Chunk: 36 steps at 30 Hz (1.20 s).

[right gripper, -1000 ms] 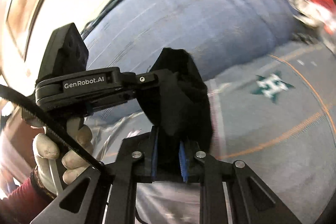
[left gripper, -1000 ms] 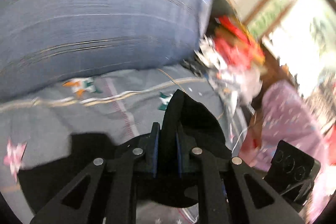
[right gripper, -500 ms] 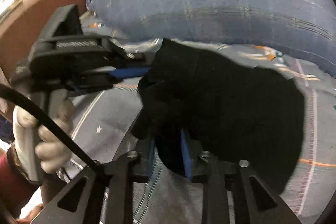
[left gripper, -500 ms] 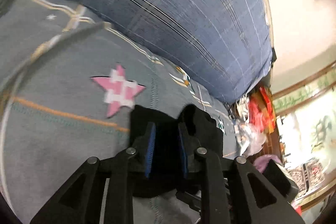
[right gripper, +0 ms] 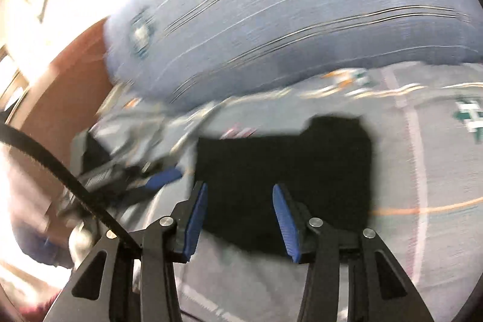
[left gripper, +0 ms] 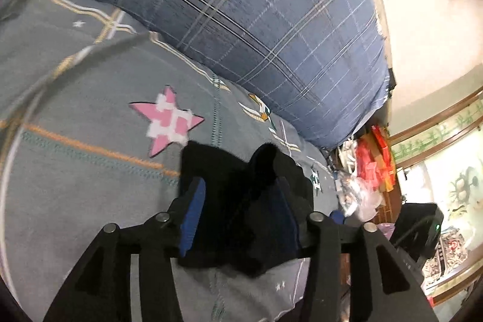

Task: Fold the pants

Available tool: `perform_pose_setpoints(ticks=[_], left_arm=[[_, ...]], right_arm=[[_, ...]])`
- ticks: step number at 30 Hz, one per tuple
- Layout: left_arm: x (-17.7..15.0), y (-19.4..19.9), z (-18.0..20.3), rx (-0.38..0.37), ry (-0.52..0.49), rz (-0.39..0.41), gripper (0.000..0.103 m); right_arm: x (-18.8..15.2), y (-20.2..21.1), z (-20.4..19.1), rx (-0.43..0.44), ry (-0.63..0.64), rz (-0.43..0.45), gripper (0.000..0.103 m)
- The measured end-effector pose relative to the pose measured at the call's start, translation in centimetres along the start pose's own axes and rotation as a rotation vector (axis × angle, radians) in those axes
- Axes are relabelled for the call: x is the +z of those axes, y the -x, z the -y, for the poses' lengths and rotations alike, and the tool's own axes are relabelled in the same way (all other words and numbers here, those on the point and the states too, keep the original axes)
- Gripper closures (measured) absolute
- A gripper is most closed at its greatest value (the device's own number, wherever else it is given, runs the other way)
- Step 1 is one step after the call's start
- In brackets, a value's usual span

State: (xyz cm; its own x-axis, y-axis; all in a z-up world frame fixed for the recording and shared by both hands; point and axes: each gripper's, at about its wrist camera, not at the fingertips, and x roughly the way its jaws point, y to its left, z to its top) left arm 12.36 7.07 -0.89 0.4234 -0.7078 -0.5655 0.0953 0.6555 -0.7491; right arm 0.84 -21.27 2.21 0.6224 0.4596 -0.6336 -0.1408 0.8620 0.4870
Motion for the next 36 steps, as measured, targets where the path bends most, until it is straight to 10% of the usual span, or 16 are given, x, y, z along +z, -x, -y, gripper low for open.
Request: perform_pose_setpoints(ticks=[3, 6, 10, 15, 20, 24, 36], left_arm=[[0.7, -2.8, 0.8, 0.02, 0.003, -0.063, 0.045], [-0.2, -4.6, 1.8, 0.031, -0.031, -0.168, 0.09], [-2.8, -3.9, 1.9, 0.151, -0.118, -0.208, 0.09], [-3.1, -2.7, 1.1, 0.082, -0.065, -0.19, 0.087], [-1.4, -2.6, 0.6, -0.036, 0.037, -0.121, 0.039], [0.2, -3.8, 2.5, -0.029, 0.01, -0.153, 0.082], [2.7, -5.1, 0.5, 0.212, -0.017, -0.107, 0.085]], right_arm=[[1.4, 0.0, 2.4, -0.051, -0.077, 0.046, 0.053], [1.9, -0.5, 3.6, -0.048, -0.119, 0.045, 0.053], [1.0, -2.1, 4.8, -0.042, -0.14, -0.026, 0.053], [-0.4, -4.0, 5.8, -0.062, -0.137, -0.096, 0.054], [-0.3, -4.1, 5.3, -0.079, -0.085, -0.109, 0.049], [-0.3, -3.7, 5.5, -0.065, -0.104, -0.084, 0.049], [0.7, -7.3, 5.5, 0.056, -0.215, -0.091, 0.039]])
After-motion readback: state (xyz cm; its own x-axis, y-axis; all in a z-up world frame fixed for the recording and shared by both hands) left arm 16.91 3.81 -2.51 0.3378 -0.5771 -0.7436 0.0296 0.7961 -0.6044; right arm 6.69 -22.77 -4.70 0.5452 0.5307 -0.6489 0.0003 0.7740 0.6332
